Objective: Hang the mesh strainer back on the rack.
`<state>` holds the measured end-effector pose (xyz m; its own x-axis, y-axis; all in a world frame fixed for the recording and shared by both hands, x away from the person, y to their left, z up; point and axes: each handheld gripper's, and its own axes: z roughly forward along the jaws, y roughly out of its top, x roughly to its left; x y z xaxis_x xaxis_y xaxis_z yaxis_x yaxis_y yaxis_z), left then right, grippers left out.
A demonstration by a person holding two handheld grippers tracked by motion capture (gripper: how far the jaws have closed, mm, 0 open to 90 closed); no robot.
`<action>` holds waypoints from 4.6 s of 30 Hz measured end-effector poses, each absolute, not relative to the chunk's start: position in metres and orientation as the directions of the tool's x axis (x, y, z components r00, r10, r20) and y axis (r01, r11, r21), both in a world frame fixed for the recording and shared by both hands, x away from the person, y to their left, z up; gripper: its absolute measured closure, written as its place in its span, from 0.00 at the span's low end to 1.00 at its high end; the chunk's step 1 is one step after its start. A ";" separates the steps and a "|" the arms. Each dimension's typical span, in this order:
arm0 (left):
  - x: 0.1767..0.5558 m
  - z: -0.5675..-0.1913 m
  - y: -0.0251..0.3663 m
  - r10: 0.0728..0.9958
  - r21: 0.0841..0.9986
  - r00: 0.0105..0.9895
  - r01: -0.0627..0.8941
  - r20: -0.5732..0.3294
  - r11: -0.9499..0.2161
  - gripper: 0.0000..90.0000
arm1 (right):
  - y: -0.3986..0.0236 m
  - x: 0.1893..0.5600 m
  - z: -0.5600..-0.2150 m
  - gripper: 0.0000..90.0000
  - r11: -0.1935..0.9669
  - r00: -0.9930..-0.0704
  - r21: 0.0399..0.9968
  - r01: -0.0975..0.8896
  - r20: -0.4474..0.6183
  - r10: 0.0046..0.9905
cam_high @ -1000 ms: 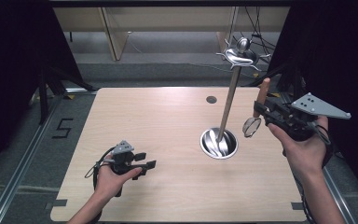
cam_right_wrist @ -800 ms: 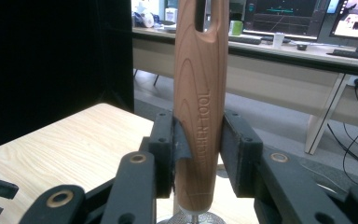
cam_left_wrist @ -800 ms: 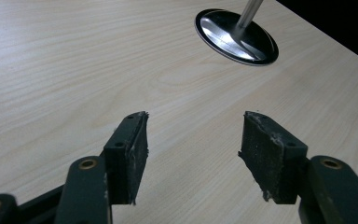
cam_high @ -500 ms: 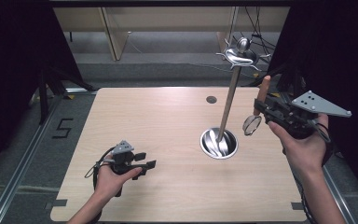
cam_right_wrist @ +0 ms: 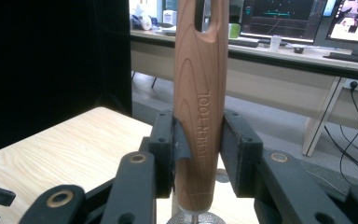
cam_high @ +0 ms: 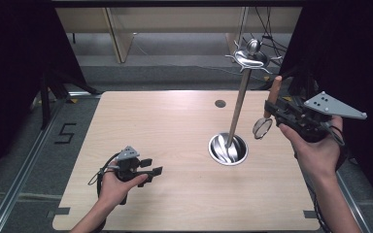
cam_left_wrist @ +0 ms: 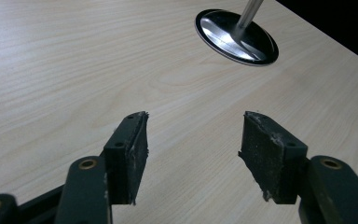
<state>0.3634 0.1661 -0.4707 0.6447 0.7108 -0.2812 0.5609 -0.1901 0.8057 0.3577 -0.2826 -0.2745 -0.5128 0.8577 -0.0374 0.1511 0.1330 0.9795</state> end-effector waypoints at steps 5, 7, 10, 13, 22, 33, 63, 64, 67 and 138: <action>0.363 -0.471 0.166 0.711 0.806 0.645 0.561 -0.281 -0.190 0.45 | -0.282 0.358 -0.273 0.76 0.128 -0.514 0.979 0.159 -0.028 0.857; 0.363 -0.471 0.166 0.714 0.807 0.643 0.559 -0.278 -0.190 0.45 | -0.283 0.359 -0.272 0.76 0.142 -0.512 0.981 0.134 -0.054 0.857; 0.363 -0.471 0.166 0.713 0.807 0.643 0.560 -0.278 -0.191 0.45 | -0.282 0.360 -0.271 0.76 0.130 -0.515 0.982 0.137 -0.042 0.856; 0.363 -0.470 0.166 0.714 0.807 0.643 0.560 -0.278 -0.189 0.45 | -0.281 0.359 -0.270 0.76 0.131 -0.513 0.980 0.149 -0.037 0.858; 0.363 -0.470 0.166 0.713 0.807 0.643 0.559 -0.278 -0.189 0.45 | -0.280 0.360 -0.268 0.76 0.130 -0.515 0.978 0.161 -0.029 0.857; 0.363 -0.470 0.166 0.713 0.808 0.643 0.558 -0.279 -0.188 0.45 | -0.278 0.362 -0.265 0.76 0.132 -0.523 0.979 0.153 -0.033 0.852; 0.364 -0.471 0.166 0.709 0.807 0.645 0.560 -0.284 -0.186 0.45 | -0.271 0.373 -0.260 0.76 0.123 -0.504 0.978 0.171 -0.020 0.863; 0.364 -0.471 0.166 0.709 0.807 0.646 0.560 -0.284 -0.187 0.45 | -0.271 0.374 -0.260 0.76 0.123 -0.503 0.978 0.171 -0.020 0.864; 0.364 -0.471 0.166 0.709 0.807 0.645 0.560 -0.284 -0.187 0.45 | -0.270 0.375 -0.260 0.76 0.118 -0.501 0.976 0.182 -0.011 0.866; 0.363 -0.472 0.166 0.716 0.801 0.640 0.566 -0.279 -0.195 0.45 | -0.341 0.351 -0.410 0.50 0.146 -0.395 0.884 0.443 0.046 0.917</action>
